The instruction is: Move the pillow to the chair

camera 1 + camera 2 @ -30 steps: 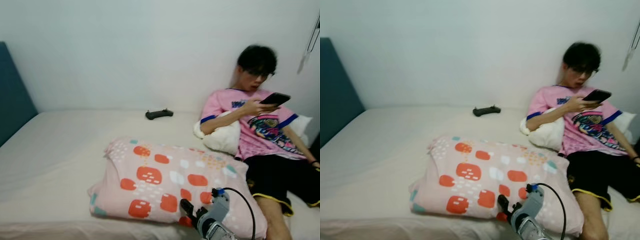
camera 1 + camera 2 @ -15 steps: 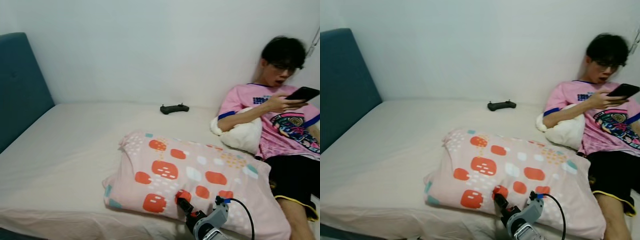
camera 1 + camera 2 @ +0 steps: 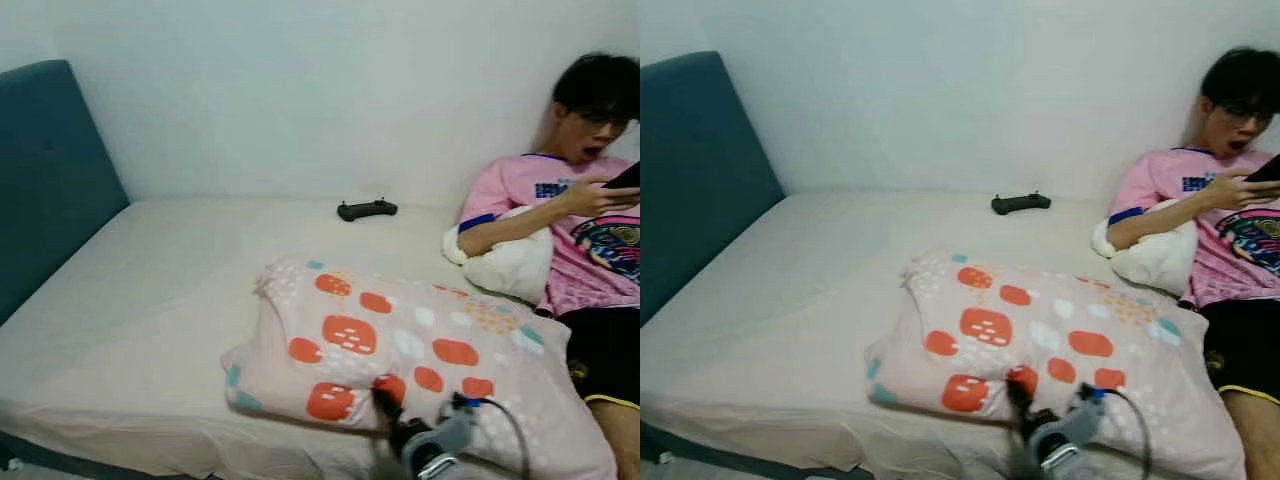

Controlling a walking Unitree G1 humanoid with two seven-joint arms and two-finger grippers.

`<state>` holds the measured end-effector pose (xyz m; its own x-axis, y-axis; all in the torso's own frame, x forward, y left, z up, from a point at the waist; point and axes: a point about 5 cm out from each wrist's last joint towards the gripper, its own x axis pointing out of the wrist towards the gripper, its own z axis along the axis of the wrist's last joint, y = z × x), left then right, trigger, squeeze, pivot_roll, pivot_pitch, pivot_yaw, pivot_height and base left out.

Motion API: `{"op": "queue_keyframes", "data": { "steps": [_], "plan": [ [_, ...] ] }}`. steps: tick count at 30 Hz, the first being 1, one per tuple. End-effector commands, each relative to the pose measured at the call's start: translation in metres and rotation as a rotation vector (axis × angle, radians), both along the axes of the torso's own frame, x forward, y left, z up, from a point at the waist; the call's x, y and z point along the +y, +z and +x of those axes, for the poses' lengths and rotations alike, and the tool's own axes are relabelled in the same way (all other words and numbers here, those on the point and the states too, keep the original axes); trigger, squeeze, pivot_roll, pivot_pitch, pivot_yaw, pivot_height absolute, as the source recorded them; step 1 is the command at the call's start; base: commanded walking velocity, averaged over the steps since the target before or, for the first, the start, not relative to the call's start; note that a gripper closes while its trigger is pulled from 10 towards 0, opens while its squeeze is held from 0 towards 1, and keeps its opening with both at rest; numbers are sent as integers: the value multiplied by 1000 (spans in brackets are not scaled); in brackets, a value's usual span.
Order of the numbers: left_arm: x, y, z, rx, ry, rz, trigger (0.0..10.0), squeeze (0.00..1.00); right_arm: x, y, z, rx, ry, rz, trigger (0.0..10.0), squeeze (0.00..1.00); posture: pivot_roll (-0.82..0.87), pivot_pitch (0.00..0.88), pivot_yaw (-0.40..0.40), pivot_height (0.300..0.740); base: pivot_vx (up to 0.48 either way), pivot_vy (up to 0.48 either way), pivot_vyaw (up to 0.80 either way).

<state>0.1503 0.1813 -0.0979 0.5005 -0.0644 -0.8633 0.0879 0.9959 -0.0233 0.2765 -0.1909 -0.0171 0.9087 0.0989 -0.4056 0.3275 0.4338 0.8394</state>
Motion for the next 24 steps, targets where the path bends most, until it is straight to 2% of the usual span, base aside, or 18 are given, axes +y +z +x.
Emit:
{"op": "queue_keyframes", "data": {
  "steps": [1, 2, 3, 4, 10, 11, 24],
  "plan": [
    [4, -6, -16, 67, -17, 12, 10000, 0, -10, 8, 7, -38, -79, 3, 10000, 0, -37, 89, 80, 621, 0, 0, 0],
    [4, -6, -16, 67, -17, 12, 10000, 0, -10, 8, 7, -38, -79, 3, 10000, 0, -37, 89, 80, 621, 0, 0, 0],
    [6, -5, -16, 67, -19, 16, 10000, 0, -21, 18, 14, -81, -109, -2, 10000, 0, -31, 87, 86, 621, 0, 0, 0],
    [7, -5, -16, 67, -18, 18, 10000, 0, -24, 22, 17, -101, -117, -7, 10000, 0, -31, 86, 86, 621, 0, 0, 0],
    [9, -5, -16, 68, -19, 22, 10000, 0, -27, 28, 23, -132, -120, -19, 10000, 0, -25, 86, 89, 621, 0, 0, 0],
    [10, -5, -16, 69, -14, 23, 10000, 0, -34, 32, 24, -147, -152, -31, 0, 0, -17, 84, 86, 621, 0, 0, 0],
    [10, -5, -17, 69, -11, 20, 10000, 0, -52, 42, 28, -172, -183, -111, 0, 0, -34, 77, 89, 621, 0, 0, 0]
  ]
}}
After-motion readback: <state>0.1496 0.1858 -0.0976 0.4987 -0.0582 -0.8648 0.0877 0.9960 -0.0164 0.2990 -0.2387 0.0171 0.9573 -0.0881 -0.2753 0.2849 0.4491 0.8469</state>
